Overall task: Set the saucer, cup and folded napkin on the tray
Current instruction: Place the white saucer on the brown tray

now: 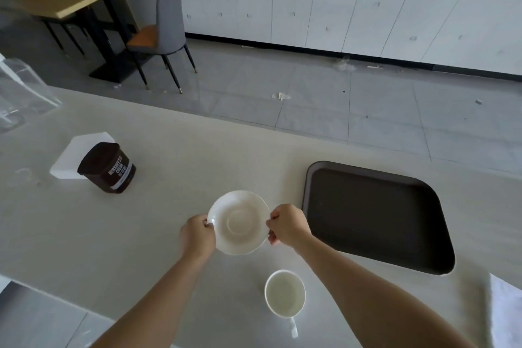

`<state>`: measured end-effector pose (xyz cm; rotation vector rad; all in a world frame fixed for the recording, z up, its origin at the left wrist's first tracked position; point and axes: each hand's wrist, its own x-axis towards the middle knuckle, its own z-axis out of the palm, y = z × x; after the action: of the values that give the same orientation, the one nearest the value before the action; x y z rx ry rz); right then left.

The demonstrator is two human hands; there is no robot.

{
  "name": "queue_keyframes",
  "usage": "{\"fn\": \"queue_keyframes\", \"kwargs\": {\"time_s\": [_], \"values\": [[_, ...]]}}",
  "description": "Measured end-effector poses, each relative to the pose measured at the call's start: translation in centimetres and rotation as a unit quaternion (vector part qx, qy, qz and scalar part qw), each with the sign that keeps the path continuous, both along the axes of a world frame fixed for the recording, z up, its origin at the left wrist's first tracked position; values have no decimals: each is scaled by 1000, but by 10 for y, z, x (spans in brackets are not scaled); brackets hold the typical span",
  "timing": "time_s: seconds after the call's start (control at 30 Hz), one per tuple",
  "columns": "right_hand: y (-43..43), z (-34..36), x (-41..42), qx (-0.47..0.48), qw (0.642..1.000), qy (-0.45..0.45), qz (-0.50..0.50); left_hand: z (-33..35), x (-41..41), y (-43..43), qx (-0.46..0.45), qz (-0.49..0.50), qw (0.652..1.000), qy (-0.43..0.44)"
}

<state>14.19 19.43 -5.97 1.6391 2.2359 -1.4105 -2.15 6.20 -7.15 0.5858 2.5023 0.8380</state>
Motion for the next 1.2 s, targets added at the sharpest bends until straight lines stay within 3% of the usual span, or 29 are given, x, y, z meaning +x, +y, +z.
{"fn": "queue_keyframes", "kwargs": {"time_s": [0.27,0.57,0.93,1.2], "values": [[34,24,50,18,997,16,-77,22,29,53,18,-79,995,56],[70,29,116,18,986,21,-163,23,76,124,27,-164,985,48],[103,21,155,13,973,26,-230,15,115,181,28,-194,981,-6],[124,12,155,-4,967,31,-253,7,115,208,17,-192,981,7]]}}
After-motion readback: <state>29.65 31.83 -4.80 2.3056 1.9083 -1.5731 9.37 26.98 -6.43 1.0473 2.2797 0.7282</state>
